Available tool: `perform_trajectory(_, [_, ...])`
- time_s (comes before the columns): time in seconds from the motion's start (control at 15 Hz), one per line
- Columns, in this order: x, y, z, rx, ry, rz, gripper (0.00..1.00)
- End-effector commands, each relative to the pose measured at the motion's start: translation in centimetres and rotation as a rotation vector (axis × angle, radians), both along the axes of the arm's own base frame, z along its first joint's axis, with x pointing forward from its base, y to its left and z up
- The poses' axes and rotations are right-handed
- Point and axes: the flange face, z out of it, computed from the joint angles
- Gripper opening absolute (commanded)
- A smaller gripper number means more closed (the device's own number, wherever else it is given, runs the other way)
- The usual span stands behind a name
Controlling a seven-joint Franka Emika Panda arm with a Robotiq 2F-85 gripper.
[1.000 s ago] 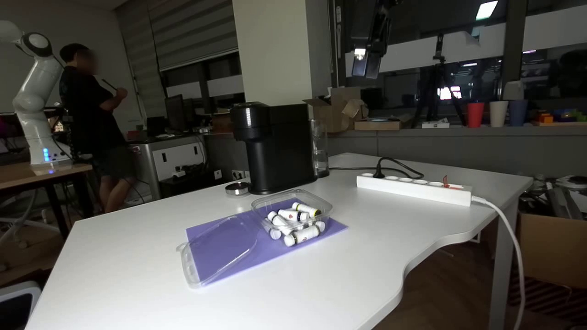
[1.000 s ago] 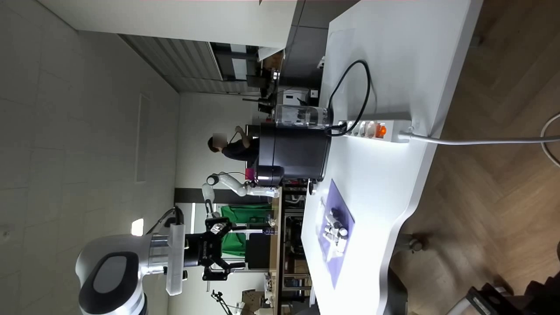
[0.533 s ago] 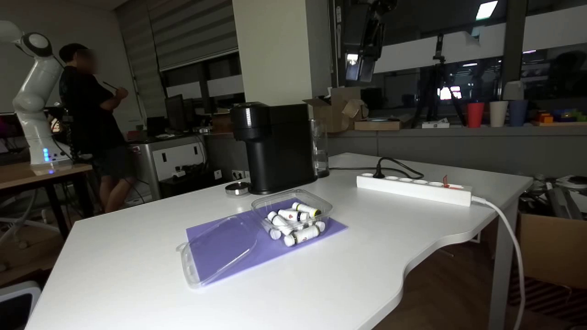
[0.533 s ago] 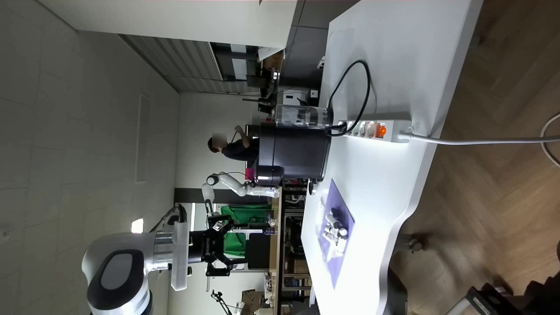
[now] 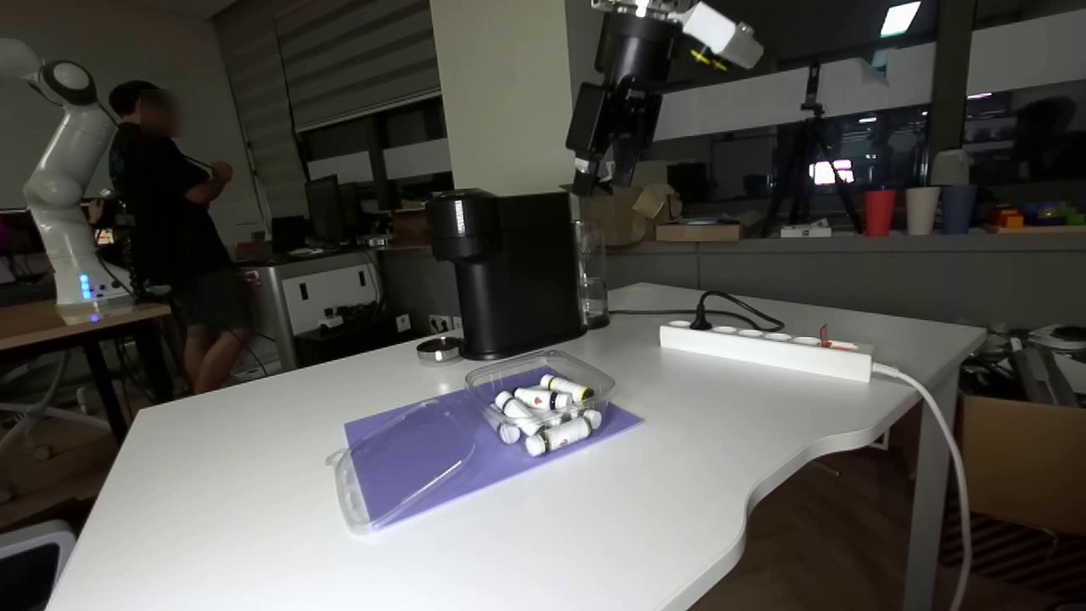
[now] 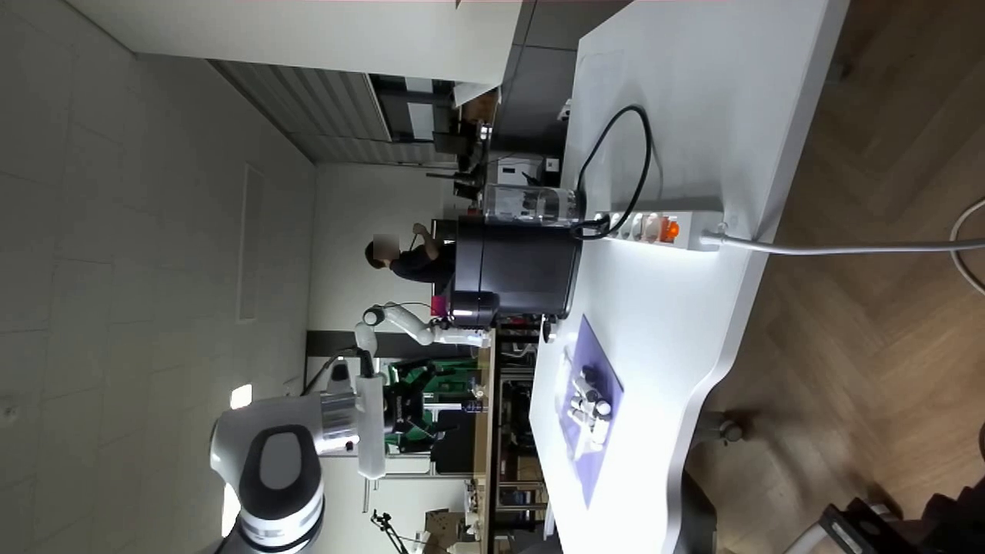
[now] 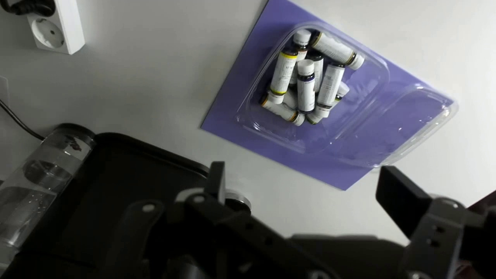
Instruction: Move a bottle from the container to the table
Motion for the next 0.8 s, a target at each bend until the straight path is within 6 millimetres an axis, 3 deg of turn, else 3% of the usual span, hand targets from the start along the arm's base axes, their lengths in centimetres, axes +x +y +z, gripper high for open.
perform_trajectory(0.0, [3.3,1.2,-3.5,0.010,-0.020,0.000,1.00])
perform_trajectory(0.47, [6.3,4.9,-11.5,0.039,0.076,0.148,1.00])
perform_trajectory(0.53, [6.5,4.9,-12.2,0.038,0.110,0.143,1.00])
perform_trajectory(0.6, [5.1,5.1,-11.3,0.030,0.083,0.133,1.00])
perform_trajectory(0.73, [5.7,5.2,-12.7,0.030,0.105,0.136,1.00])
